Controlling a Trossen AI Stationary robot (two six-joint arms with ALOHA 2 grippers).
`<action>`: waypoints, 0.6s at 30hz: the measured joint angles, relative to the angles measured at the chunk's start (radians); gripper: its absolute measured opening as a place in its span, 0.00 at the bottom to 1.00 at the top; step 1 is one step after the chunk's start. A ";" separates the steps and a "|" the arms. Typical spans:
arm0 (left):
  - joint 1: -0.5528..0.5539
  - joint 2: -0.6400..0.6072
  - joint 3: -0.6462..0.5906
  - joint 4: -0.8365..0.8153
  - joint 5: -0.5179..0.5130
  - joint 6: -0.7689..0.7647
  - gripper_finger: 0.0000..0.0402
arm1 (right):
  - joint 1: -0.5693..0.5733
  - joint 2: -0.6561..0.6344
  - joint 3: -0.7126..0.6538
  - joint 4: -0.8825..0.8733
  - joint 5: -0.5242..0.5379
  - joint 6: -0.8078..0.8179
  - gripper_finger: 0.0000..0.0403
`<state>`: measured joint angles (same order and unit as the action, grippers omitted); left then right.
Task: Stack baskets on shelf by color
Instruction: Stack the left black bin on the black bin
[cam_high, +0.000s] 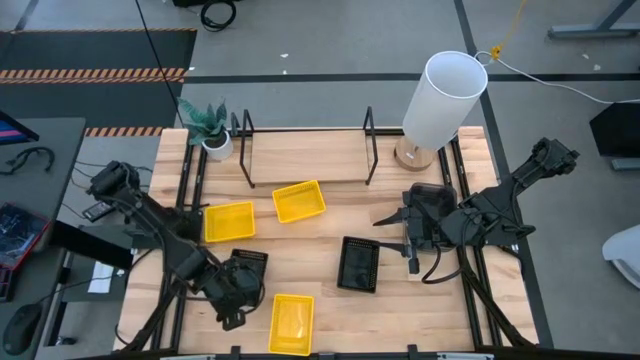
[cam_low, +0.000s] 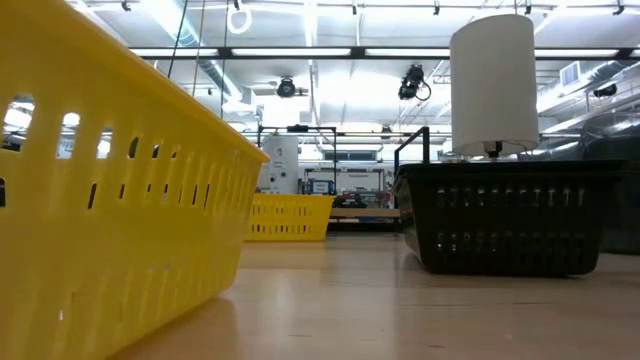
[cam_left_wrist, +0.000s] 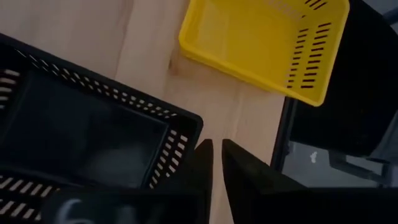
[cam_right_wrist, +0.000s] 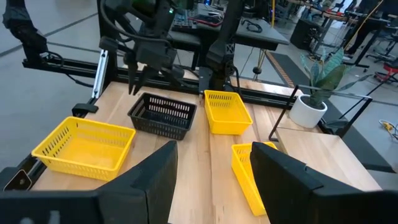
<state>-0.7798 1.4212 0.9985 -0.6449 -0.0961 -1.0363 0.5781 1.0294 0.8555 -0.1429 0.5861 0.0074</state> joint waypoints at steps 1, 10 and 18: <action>-0.008 0.000 0.000 0.000 -0.006 0.000 0.09 | 0.000 0.000 0.000 0.000 0.000 0.000 0.51; -0.058 0.036 -0.004 -0.010 -0.207 0.012 0.19 | 0.000 0.000 -0.017 0.014 0.000 -0.002 0.51; -0.067 0.129 -0.005 0.000 -0.145 0.044 0.42 | -0.024 0.000 -0.026 0.017 0.000 -0.009 0.51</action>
<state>-0.8468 1.5500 0.9939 -0.6452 -0.2408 -0.9918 0.5543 1.0294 0.8299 -0.1263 0.5861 -0.0014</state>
